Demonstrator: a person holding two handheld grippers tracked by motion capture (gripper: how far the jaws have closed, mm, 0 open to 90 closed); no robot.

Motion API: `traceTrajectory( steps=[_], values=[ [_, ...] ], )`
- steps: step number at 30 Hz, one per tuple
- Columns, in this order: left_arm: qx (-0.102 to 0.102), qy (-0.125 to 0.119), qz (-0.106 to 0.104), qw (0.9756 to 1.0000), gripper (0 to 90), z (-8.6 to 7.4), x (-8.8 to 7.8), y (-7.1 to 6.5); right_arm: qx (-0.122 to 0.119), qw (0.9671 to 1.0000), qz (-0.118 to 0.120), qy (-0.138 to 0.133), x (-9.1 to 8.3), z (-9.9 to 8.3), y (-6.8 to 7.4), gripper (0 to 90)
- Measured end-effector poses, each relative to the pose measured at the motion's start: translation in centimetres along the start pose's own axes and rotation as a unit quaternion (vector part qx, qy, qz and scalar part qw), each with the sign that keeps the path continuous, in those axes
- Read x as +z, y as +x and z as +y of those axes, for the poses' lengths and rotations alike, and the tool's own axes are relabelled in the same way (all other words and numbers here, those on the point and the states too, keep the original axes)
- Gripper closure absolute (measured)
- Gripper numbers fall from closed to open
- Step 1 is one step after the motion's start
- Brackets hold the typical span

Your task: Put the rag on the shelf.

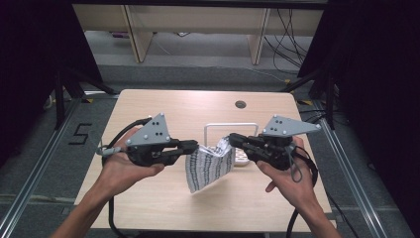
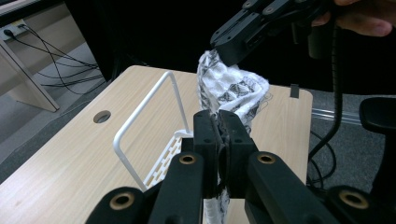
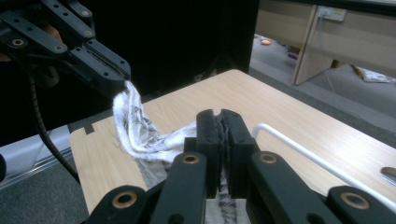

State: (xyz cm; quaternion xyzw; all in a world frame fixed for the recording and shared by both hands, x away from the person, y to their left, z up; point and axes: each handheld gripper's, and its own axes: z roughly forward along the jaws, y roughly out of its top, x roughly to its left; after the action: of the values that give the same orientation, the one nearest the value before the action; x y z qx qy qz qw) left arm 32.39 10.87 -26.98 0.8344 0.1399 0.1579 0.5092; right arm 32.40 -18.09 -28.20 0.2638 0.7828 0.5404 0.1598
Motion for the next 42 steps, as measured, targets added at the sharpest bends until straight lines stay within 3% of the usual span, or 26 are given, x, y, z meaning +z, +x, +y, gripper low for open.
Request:
traceTrajectory(
  steps=[8, 10, 15, 16, 21, 23, 25, 30, 32, 34, 42],
  values=[
    [-0.01, -0.006, 0.004, 0.9999, 86.3, 1.4, 1.6, 1.5, 0.012, 0.9995, -0.029, -0.011, -1.4, 0.8, -1.3, 87.5],
    [-0.016, -0.008, 0.006, 0.9998, 86.3, 1.7, 2.0, 1.9, 0.006, 0.9993, -0.033, -0.016, -1.4, 0.8, -1.6, 87.5],
    [-0.023, -0.014, 0.015, 0.9995, 86.3, 2.5, 2.9, 2.9, 0.018, 0.9985, -0.05, -0.013, -1.4, 1.3, -2.7, 87.5],
    [-0.021, -0.012, 0.021, 0.9995, 86.3, 2.7, 3.2, 3.0, 0.012, 0.9982, -0.056, -0.017, -1.4, 1.3, -3.0, 87.5],
    [-0.023, -0.018, 0.027, 0.9992, 86.2, 3.5, 4.3, 3.6, 0.026, 0.9975, -0.064, -0.017, -1.4, 1.5, -4.0, 87.5],
    [-0.022, -0.018, 0.03, 0.9992, 86.2, 3.8, 4.7, 3.9, 0.019, 0.9967, -0.074, -0.026, -1.4, 1.7, -4.5, 87.5],
    [-0.023, -0.018, 0.033, 0.999, 86.2, 4.1, 5.2, 4.0, 0.031, 0.9964, -0.075, -0.023, -1.4, 1.8, -4.6, 87.5],
    [-0.026, -0.024, 0.042, 0.9985, 86.2, 5.1, 6.2, 4.8, 0.028, 0.9958, -0.083, -0.026, -1.2, 2.4, -5.6, 87.4],
    [-0.028, -0.028, 0.048, 0.9981, 86.2, 5.5, 6.6, 5.2, 0.038, 0.9953, -0.085, -0.027, -1.0, 2.8, -5.9, 87.5],
    [-0.035, -0.037, 0.055, 0.9972, 86.1, 5.8, 6.8, 5.7, 0.025, 0.9949, -0.093, -0.03, -0.9, 3.1, -6.3, 87.4],
    [-0.067, -0.056, 0.08, 0.9929, 86.2, 6.3, 7.7, 8.1, 0.05, 0.9925, -0.102, -0.044, -0.2, 4.2, -8.3, 87.4]
  ],
)
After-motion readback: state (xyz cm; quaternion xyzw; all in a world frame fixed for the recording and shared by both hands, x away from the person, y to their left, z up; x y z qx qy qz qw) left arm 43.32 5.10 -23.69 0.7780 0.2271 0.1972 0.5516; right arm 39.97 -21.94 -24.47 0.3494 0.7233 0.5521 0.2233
